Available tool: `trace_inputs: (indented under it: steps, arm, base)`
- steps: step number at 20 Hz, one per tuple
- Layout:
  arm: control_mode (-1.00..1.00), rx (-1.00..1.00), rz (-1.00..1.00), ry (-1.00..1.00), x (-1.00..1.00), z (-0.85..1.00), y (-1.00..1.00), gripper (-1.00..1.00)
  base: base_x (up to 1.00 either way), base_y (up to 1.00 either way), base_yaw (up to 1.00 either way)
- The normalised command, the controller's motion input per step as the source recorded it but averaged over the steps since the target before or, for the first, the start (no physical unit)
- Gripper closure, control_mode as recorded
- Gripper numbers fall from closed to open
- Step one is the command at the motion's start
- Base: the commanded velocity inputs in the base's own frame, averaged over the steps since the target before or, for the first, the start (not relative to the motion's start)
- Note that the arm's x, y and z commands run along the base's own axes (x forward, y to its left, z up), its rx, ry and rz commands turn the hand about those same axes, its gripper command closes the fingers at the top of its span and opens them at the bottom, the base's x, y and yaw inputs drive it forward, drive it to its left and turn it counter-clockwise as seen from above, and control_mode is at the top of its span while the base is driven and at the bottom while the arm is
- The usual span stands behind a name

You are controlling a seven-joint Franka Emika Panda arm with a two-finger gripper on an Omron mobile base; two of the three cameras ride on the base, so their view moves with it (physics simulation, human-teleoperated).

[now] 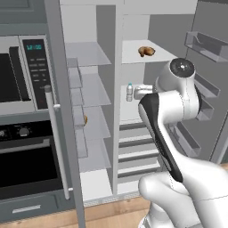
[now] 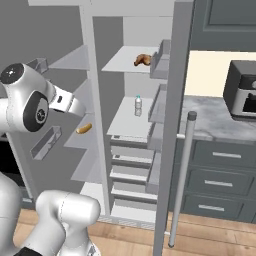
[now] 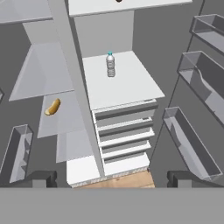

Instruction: Pick up the frozen chicken drumstick from the freezer, place it on any shelf in the fridge, and close the fridge and freezer doors when done.

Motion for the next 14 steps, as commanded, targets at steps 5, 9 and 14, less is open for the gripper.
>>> trace_inputs:
  steps: [5,9,14]
  arm:
    - [-1.0,0.03,-0.01,0.0,0.01,0.07,-0.22,-1.0]
    - [-1.0,0.15,-0.05,-0.06,0.0,0.5,-0.97,-1.0]
    - [-1.0,0.13,-0.07,-0.11,-0.23,0.22,-0.8,-1.0]
  base:
    - [0.0,0.0,0.0]
    - [0.0,0.0,0.0]
    - [0.0,0.0,0.0]
